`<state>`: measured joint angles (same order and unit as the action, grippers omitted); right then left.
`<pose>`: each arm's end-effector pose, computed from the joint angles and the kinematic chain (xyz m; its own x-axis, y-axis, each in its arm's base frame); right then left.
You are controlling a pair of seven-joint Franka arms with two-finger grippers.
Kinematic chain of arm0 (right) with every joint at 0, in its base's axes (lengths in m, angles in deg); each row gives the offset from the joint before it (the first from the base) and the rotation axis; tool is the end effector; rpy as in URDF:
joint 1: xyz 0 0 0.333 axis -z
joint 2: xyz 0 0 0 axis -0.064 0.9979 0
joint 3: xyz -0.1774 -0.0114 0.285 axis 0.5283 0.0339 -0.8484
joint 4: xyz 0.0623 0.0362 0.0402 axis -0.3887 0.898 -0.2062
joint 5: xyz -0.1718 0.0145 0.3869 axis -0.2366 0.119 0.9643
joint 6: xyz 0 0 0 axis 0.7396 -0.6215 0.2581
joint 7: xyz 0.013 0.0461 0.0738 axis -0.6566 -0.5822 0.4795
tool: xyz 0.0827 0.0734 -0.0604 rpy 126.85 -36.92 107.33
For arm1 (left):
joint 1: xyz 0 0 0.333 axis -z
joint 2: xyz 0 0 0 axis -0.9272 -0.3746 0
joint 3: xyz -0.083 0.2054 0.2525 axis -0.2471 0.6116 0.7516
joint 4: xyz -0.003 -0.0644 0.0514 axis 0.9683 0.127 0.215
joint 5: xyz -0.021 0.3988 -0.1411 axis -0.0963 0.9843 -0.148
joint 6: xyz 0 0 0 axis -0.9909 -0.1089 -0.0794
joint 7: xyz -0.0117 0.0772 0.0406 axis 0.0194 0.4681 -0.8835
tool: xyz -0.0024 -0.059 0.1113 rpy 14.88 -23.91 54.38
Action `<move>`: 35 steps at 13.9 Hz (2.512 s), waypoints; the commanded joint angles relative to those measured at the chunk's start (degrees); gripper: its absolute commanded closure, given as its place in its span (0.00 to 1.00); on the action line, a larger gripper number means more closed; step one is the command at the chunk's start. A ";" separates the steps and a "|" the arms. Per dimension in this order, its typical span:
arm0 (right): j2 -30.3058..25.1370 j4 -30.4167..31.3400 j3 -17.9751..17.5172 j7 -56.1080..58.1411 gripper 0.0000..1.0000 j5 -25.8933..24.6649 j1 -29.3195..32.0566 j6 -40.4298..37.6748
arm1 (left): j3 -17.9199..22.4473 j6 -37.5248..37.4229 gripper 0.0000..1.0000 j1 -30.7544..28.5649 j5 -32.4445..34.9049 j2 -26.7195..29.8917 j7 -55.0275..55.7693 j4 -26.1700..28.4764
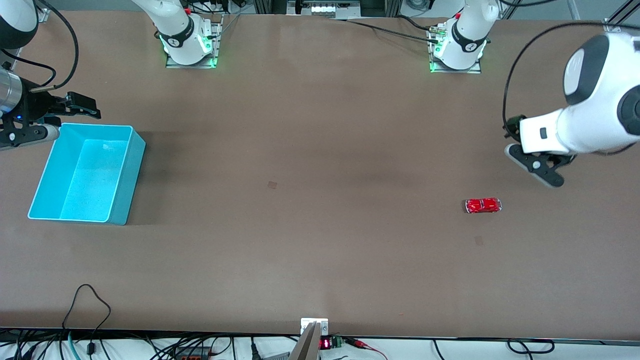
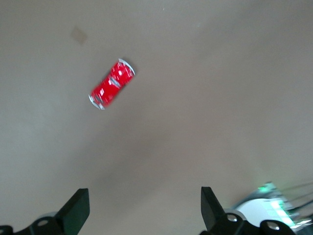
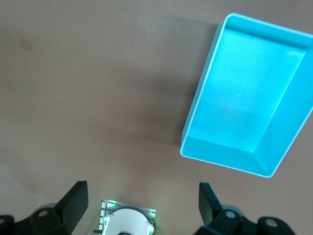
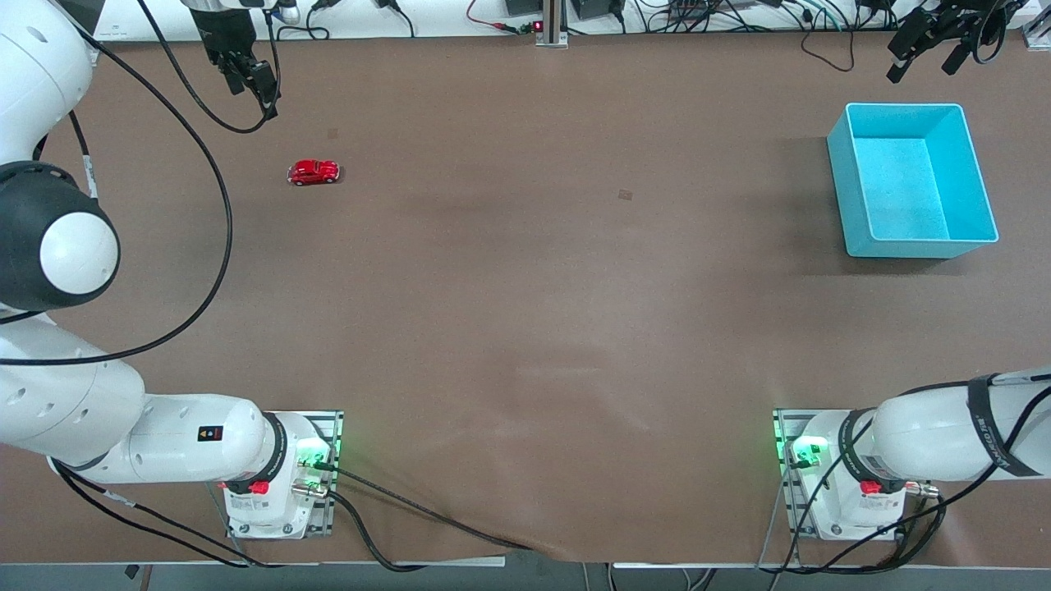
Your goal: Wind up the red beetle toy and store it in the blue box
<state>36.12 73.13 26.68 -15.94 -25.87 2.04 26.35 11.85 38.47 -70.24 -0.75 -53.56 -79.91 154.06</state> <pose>0.5831 -0.0202 0.5466 0.9494 0.2019 -0.2404 0.1941 -0.9794 -0.0561 0.6252 -0.0335 0.4558 0.6591 -0.7069 -0.2565 -0.7109 -0.6970 0.0941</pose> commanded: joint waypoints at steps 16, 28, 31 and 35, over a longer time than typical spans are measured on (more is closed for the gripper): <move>1.64 -0.51 -0.06 0.74 0.00 0.14 4.89 -2.76 | -0.48 44.32 0.07 -7.69 1.94 -17.24 -43.32 16.15; 1.90 -0.87 -0.06 1.27 0.00 0.23 5.06 -2.58 | -0.48 48.73 0.81 -7.16 1.86 -19.88 -46.06 16.06; 1.90 -0.87 -0.06 1.27 0.00 0.23 5.06 -2.58 | -0.57 48.55 0.84 -7.16 1.86 -19.88 -47.46 16.06; 1.90 -0.87 -0.06 1.27 0.00 0.23 5.15 -2.67 | -0.48 48.64 0.84 -8.82 1.77 -20.66 -52.56 15.37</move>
<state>37.77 73.10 26.80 -15.66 -25.90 6.59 24.63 11.59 86.43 -77.52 0.11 -72.47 -129.85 170.43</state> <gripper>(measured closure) 0.000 0.599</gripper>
